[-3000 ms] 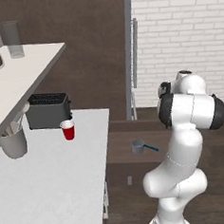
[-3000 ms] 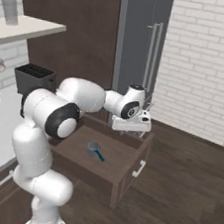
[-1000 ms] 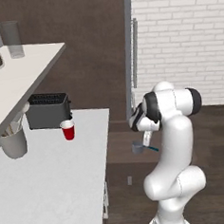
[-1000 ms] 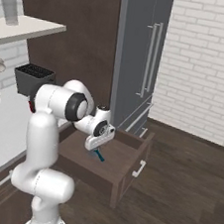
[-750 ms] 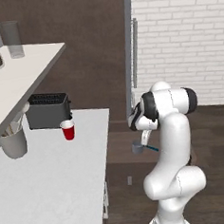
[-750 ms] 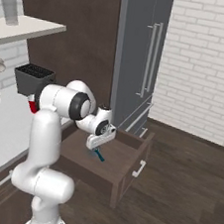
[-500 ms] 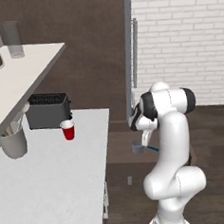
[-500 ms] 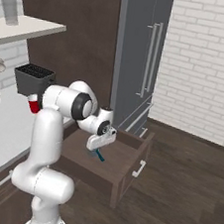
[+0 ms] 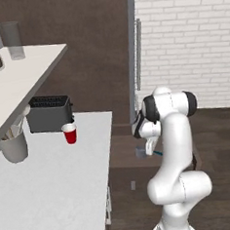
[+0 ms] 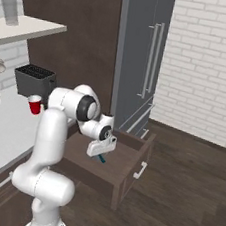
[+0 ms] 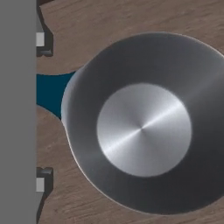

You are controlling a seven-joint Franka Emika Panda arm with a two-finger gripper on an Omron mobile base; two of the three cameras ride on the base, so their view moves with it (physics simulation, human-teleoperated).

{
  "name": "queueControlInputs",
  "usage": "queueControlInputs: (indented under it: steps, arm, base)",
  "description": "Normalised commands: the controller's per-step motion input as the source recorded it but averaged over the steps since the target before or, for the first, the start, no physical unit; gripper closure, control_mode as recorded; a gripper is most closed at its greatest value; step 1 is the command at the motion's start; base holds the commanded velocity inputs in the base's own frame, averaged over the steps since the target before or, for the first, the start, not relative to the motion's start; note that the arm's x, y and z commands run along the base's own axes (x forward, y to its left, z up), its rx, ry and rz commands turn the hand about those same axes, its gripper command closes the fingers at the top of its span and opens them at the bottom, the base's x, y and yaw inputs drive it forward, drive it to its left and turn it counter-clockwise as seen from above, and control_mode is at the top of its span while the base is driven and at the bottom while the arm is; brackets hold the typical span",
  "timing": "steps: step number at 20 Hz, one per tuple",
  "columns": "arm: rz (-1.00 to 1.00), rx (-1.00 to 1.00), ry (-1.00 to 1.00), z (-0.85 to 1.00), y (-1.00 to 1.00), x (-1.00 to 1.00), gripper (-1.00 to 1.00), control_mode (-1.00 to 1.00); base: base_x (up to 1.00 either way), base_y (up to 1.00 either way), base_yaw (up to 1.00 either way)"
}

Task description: Pick the measuring cup from the drawer and place it on the counter.

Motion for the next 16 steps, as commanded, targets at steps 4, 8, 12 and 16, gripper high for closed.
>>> queueControlInputs:
  steps: [4,8,12,16]
  arm:
    - [0.0,0.0,0.04,-0.04,0.0,0.0,-1.0,-1.0]
    - [0.0,0.0,0.01,0.0,0.0,0.0,1.0,-1.0]
    - [0.0,0.0,0.0,0.0,0.0,0.0,1.0,-1.0]
    - [0.0,0.0,0.0,0.05,0.0,0.0,1.0,-1.0]
  base:
    - [0.0,0.0,0.0]
    - [0.0,0.0,0.0]
    - [0.0,0.0,0.0]
    - [0.0,0.0,0.0]
